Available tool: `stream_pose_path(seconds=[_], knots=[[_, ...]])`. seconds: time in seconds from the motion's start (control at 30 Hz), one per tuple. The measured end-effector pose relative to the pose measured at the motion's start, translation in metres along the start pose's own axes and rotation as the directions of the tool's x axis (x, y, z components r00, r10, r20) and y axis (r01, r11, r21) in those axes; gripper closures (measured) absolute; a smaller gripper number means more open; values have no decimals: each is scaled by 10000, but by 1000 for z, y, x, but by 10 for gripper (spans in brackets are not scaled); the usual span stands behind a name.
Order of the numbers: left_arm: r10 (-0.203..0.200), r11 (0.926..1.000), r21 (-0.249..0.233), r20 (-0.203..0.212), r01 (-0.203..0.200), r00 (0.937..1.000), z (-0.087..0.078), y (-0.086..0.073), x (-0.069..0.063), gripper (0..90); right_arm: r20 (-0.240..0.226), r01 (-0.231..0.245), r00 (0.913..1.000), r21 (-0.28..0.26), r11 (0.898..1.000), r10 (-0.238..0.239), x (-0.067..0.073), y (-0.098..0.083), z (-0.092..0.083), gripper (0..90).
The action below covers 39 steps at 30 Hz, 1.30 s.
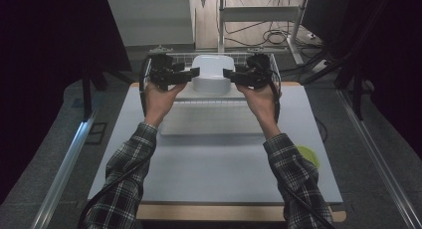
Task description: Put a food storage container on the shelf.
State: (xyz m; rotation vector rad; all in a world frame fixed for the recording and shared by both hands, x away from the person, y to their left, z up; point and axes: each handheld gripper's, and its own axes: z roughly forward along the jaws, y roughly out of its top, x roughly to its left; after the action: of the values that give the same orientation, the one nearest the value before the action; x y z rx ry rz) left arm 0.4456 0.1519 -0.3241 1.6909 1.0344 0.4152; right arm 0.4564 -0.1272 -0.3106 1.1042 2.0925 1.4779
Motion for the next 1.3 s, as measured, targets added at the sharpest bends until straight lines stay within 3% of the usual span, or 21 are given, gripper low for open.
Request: stream_pose_path(seconds=[0.2,0.43,0.7,0.9,1.07,1.17,1.23,1.3], knots=[[180,9997,-174,384,-174,9991,-11,-5,-5,250,-221,121,9997,-227,9997,-126,1,-1,-10,401],[757,9970,98,731,-766,9944,-20,-21,-13,166,-574,397,9975,-202,9990,-408,7,-15,-25,337],[1380,9895,277,1051,-1416,9848,-33,-41,-26,102,-889,662,9938,-110,9977,-670,13,-39,-38,245],[1635,9840,495,1304,-1711,9779,-43,-60,-36,66,-1036,883,9907,-82,9961,-887,18,-55,-49,197],[1796,9810,473,1425,-1880,9734,-50,-75,-42,47,-1206,1017,9876,9,9948,-1008,21,-69,-58,159],[1957,9782,436,1364,-2032,9711,-53,-82,-45,46,-1260,1087,9862,71,9940,-1070,22,-75,-61,140],[2208,9724,504,1143,-2277,9686,-58,-91,-50,43,-1259,1226,9848,165,9923,-1195,24,-85,-66,117],[2184,9735,423,1169,-2246,9688,-62,-97,-53,37,-1217,1320,9842,188,9911,-1287,26,-92,-69,109]])
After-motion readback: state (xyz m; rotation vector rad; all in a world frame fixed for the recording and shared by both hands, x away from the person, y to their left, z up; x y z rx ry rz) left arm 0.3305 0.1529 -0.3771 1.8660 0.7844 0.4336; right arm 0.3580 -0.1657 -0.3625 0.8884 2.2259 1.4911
